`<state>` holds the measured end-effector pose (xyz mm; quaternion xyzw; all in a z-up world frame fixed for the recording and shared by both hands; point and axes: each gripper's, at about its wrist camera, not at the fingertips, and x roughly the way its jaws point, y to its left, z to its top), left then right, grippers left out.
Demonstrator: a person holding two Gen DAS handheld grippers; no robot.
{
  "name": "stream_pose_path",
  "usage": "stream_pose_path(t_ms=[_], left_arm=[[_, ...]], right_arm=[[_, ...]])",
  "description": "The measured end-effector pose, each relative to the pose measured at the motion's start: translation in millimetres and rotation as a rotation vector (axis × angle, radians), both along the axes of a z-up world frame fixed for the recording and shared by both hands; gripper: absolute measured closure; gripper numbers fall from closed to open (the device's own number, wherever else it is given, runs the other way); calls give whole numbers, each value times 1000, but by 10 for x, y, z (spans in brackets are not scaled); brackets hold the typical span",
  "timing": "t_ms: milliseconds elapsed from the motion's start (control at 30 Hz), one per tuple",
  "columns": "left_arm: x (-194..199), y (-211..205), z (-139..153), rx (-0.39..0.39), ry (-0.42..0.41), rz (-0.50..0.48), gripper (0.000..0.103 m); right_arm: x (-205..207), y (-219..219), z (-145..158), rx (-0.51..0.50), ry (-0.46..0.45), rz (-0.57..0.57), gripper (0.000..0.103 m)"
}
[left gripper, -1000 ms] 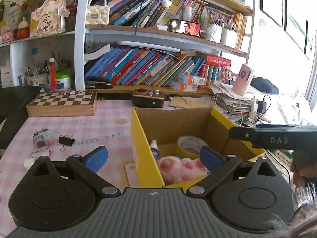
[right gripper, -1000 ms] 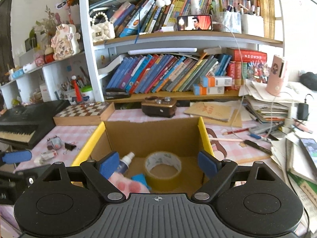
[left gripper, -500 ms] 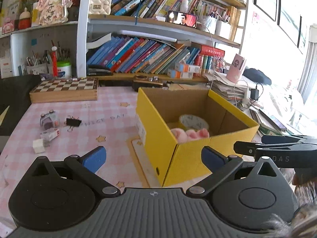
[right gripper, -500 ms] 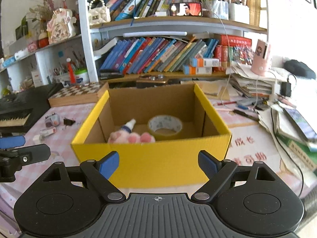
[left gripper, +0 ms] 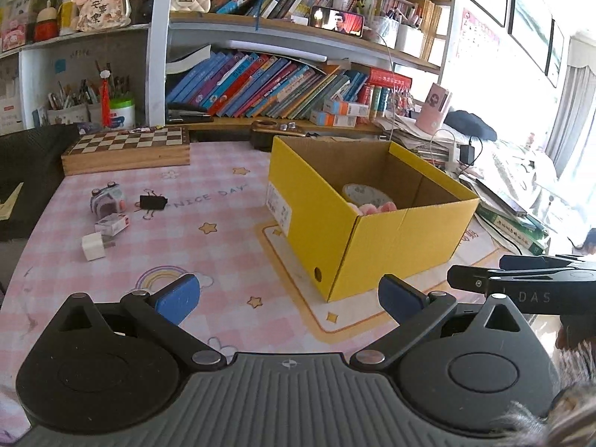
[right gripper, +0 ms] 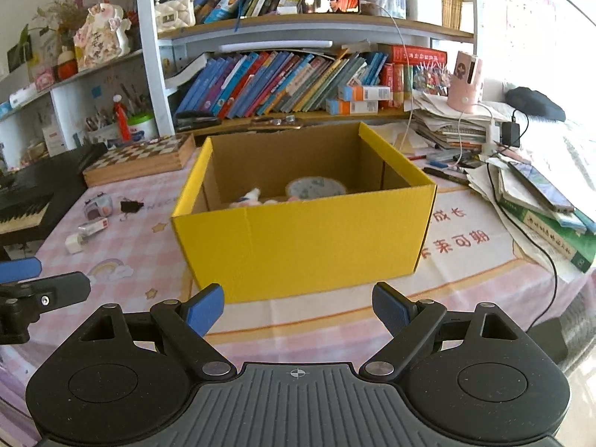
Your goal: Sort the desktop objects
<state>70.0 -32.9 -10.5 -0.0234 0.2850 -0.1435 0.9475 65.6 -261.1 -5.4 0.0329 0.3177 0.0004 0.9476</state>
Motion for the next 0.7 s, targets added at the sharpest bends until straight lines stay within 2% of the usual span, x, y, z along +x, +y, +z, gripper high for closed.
stream_pose_path(t_ms=[333,700], left_arm=[[-162,200,-44,10,34,-43,0],[-346,361,-91,38,58,-79,0]], right_arm=[[-203,191,-109,53,68,-24,14],[-418,392,-195,85,101,-33,14]])
